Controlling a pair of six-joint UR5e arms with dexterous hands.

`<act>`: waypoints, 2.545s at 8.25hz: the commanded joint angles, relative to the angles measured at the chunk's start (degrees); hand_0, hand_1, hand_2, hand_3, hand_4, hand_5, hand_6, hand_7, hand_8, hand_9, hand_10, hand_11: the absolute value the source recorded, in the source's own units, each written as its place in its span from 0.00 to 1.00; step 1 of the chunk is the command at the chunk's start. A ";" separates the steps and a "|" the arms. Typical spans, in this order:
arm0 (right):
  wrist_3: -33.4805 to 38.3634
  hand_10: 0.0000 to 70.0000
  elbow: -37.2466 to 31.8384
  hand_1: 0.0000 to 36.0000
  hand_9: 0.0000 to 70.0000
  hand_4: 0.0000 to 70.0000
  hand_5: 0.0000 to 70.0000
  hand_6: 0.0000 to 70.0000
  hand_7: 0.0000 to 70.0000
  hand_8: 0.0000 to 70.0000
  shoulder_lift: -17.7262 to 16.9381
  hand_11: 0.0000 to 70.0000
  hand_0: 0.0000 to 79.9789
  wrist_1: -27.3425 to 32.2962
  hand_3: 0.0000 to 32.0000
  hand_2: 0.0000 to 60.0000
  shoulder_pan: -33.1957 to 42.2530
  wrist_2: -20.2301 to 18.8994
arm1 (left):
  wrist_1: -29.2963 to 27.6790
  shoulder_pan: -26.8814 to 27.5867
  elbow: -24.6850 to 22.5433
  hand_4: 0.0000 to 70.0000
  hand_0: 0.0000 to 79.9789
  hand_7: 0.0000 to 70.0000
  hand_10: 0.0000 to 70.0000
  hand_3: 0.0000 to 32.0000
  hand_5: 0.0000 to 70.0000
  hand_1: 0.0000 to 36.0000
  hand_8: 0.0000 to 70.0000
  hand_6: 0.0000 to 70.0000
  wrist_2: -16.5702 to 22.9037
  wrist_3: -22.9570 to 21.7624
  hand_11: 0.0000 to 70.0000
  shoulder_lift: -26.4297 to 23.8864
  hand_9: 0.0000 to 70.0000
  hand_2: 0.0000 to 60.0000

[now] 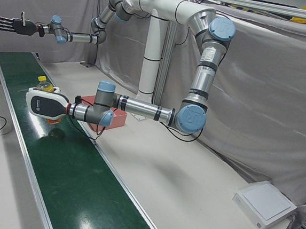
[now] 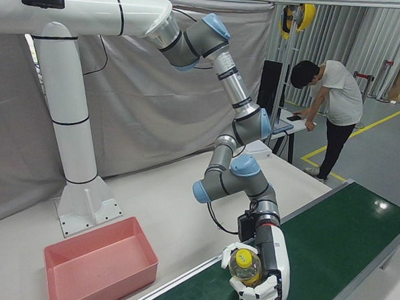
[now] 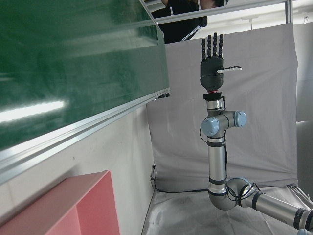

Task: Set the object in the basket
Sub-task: 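Lift the bottle off the belt and carry it over the pink tray, then lower the bottle into the pink tray and open the left hand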

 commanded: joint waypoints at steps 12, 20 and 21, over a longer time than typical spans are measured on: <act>0.00 0.00 0.09 0.00 0.00 0.00 0.00 0.00 0.00 0.00 0.00 0.00 0.00 0.00 0.00 0.00 0.00 -0.01 | 1.93 29.02 -14.06 1.00 0.66 1.00 0.88 0.00 1.00 0.43 1.00 1.00 -0.09 5.17 1.00 -2.81 1.00 0.96; 0.00 0.00 0.09 0.00 0.00 0.00 0.00 0.00 0.00 0.00 0.00 0.00 0.00 0.00 0.00 0.00 0.00 -0.01 | -5.54 34.04 -14.23 0.27 0.63 0.09 0.04 0.00 0.10 0.21 0.07 0.00 -0.09 8.00 0.08 1.41 0.13 0.00; 0.00 0.00 0.09 0.00 0.00 0.00 0.00 0.00 0.00 0.00 0.00 0.00 0.00 0.00 0.00 0.00 0.09 -0.01 | -5.72 33.96 -14.76 0.25 0.63 0.07 0.04 0.00 0.06 0.20 0.06 0.00 -0.09 8.00 0.08 2.02 0.11 0.00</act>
